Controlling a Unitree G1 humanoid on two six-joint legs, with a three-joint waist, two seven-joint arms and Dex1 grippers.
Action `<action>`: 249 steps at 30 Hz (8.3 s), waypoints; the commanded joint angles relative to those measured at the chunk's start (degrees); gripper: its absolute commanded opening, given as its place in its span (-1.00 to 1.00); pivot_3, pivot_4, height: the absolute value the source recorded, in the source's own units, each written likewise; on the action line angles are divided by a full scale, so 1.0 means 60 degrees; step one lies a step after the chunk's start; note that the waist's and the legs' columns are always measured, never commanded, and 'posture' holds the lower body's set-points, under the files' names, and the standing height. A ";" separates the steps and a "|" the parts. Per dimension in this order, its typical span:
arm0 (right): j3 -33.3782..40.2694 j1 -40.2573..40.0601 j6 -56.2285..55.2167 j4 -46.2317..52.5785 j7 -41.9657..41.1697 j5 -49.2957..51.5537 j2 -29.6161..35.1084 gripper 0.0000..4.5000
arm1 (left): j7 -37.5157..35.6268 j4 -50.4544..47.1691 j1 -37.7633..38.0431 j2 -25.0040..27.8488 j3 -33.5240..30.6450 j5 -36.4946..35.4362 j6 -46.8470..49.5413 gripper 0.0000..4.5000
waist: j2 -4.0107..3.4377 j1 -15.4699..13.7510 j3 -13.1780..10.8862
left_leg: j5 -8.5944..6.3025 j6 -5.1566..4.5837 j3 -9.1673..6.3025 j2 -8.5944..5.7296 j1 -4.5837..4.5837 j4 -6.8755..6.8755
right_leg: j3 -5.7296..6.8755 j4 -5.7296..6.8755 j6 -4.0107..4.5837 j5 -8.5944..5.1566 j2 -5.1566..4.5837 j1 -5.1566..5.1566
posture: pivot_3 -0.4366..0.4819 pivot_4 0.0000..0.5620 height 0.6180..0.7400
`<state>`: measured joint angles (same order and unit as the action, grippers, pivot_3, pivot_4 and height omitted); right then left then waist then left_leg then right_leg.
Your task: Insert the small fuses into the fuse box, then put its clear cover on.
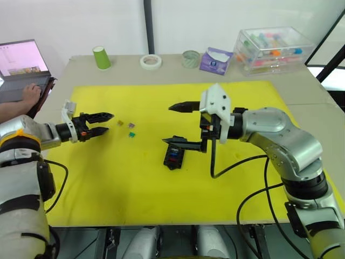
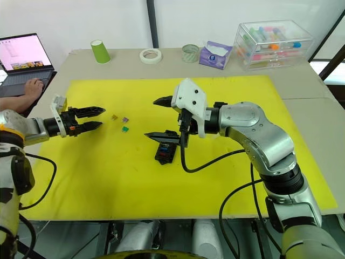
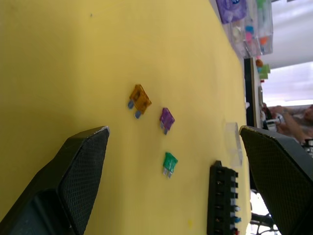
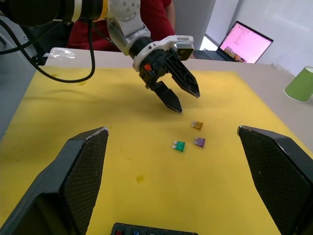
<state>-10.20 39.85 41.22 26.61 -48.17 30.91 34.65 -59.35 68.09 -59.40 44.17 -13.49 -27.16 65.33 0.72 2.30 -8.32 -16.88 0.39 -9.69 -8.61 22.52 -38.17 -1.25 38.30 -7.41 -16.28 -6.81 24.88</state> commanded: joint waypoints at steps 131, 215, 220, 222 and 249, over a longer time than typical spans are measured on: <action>0.0094 0.0493 0.0196 0.0071 0.0242 0.0093 -0.0329 1.00 | 0.1226 0.0945 -0.0178 -0.1682 -0.1415 0.1395 -0.1933 -0.98 | 0.0009 -0.0195 0.0009 | 0.0000 0.0000 0.0003 -0.0011 0.0000 -0.0021 | -0.0001 0.0012 -0.0001 0.0001 -0.0011 -0.0011 | -0.05 -0.47 1.00; 0.2859 0.0441 0.3988 -0.1177 0.1797 0.5736 -0.0462 -0.98 | -0.0175 -1.3585 0.3808 -0.2237 0.1098 -0.4202 -0.1946 -1.00 | 0.0007 -0.0074 0.0006 | 0.0000 0.0000 0.0007 0.0014 0.0007 -0.0010 | -0.0010 -0.0056 0.0000 0.0001 -0.0018 -0.0036 | -0.05 -0.47 1.00; 0.2784 0.0418 0.4026 -0.1131 0.1770 0.5764 -0.0381 -0.98 | -0.0164 -1.3555 0.3784 -0.2145 0.1084 -0.4250 -0.1978 -1.00 | 0.0007 -0.0073 0.0006 | 0.0000 0.0000 0.0007 0.0014 0.0008 -0.0010 | -0.0010 -0.0056 0.0000 0.0001 -0.0018 -0.0035 | -0.05 -0.47 1.00; 0.2768 0.0430 0.4025 -0.1132 0.1798 0.5748 -0.0373 -0.98 | -0.0140 -1.3576 0.3797 -0.2130 0.1093 -0.4263 -0.1991 -1.00 | 0.0007 -0.0074 0.0006 | 0.0000 0.0000 0.0007 0.0014 0.0008 -0.0010 | -0.0011 -0.0056 0.0000 0.0001 -0.0018 -0.0036 | -0.05 -0.47 1.00; 0.2795 0.0474 0.3988 -0.1165 0.1929 0.5934 -0.0410 -0.98 | -0.0109 -1.3607 0.3835 -0.2053 0.1163 -0.4366 -0.2035 -1.00 | 0.0007 -0.0074 0.0006 | 0.0000 0.0000 0.0007 0.0014 0.0008 -0.0009 | -0.0011 -0.0059 0.0000 0.0001 -0.0018 -0.0035 | -0.05 -0.47 1.00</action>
<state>5.79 41.32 65.93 18.77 -36.73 65.41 32.50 -59.74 -12.40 -36.03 31.27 -6.21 -52.31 53.45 0.76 1.86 -8.29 -16.88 0.39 -9.65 -8.53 22.57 -38.22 -1.32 37.94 -7.41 -16.27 -6.92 24.66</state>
